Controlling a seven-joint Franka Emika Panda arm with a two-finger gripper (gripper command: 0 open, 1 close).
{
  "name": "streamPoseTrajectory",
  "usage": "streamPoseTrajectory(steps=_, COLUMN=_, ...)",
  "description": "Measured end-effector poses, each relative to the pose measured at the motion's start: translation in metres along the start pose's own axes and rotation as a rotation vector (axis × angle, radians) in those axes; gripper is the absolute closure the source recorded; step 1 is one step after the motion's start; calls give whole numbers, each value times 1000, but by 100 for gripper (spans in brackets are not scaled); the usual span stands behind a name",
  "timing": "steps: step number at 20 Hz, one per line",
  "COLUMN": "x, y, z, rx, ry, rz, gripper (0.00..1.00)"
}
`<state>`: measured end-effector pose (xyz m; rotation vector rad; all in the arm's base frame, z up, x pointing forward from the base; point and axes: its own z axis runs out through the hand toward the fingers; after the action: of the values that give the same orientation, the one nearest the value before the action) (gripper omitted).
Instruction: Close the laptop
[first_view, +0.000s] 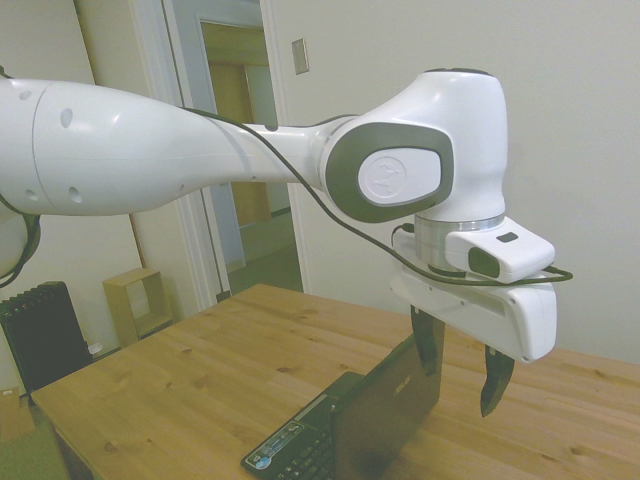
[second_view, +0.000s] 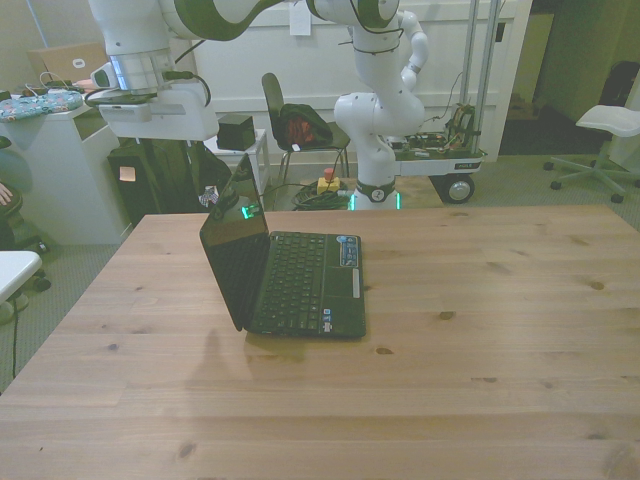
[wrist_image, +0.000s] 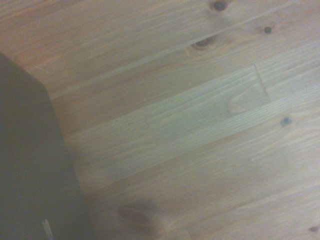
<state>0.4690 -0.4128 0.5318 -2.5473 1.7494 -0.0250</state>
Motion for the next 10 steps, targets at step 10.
streamPoseTrajectory(steps=10, x=-4, y=5, z=14, rx=-13, ry=-26, rz=3, gripper=100)
